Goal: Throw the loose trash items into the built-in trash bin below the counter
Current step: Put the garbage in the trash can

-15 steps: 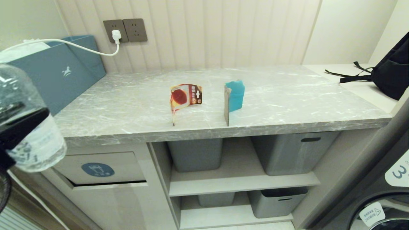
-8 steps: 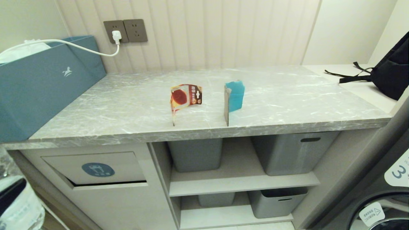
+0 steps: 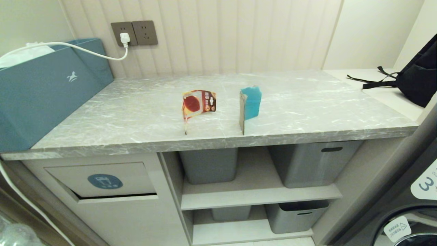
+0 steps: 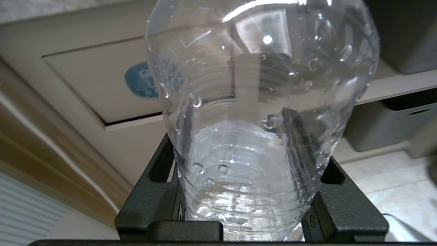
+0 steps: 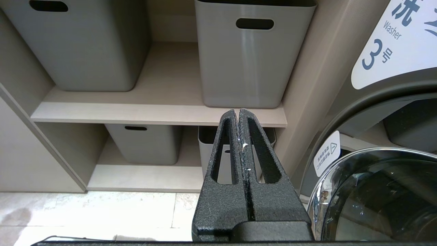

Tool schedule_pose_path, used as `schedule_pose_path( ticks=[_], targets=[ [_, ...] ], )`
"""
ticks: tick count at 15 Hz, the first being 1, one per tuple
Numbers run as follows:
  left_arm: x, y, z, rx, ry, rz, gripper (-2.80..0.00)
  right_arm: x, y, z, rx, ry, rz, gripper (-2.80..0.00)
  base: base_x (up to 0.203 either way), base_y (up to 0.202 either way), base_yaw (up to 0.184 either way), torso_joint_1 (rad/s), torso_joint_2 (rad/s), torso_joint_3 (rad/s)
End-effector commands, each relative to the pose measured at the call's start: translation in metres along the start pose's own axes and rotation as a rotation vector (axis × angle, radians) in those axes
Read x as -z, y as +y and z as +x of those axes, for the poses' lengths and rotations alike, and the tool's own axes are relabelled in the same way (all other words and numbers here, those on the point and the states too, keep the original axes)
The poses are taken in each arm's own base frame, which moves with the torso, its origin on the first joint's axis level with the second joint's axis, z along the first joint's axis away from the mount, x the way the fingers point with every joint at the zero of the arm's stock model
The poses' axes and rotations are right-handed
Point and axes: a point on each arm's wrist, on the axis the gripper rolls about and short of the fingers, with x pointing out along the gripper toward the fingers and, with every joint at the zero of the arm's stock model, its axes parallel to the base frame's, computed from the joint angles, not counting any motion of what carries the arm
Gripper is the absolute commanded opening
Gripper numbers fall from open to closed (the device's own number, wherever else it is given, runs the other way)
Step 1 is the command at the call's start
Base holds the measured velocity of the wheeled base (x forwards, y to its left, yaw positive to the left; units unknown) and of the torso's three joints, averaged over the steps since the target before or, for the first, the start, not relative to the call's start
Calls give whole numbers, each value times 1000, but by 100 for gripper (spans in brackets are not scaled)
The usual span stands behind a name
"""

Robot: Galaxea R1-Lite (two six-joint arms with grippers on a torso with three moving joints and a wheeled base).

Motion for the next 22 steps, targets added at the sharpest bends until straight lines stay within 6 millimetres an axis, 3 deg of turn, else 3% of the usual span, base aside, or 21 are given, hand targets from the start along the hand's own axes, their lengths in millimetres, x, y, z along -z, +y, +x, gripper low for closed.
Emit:
schedule_pose_path(
  ticks=[1, 6, 10, 22],
  targets=[
    [23, -3, -2, -21, -39, 23, -280, 0, 0, 0, -1, -1, -1, -280, 0, 0, 0, 0, 0, 0],
    [48, -6, -23, -94, -76, 16, -280, 0, 0, 0, 0, -1, 1, -280, 0, 0, 0, 0, 0, 0],
    [49, -5, -23, -122, -76, -76, -280, 0, 0, 0, -2, -1, -1, -280, 0, 0, 0, 0, 0, 0],
    [49, -5, -23, -119, -73, -63, -280, 0, 0, 0, 0, -1, -1, -280, 0, 0, 0, 0, 0, 0]
  ],
)
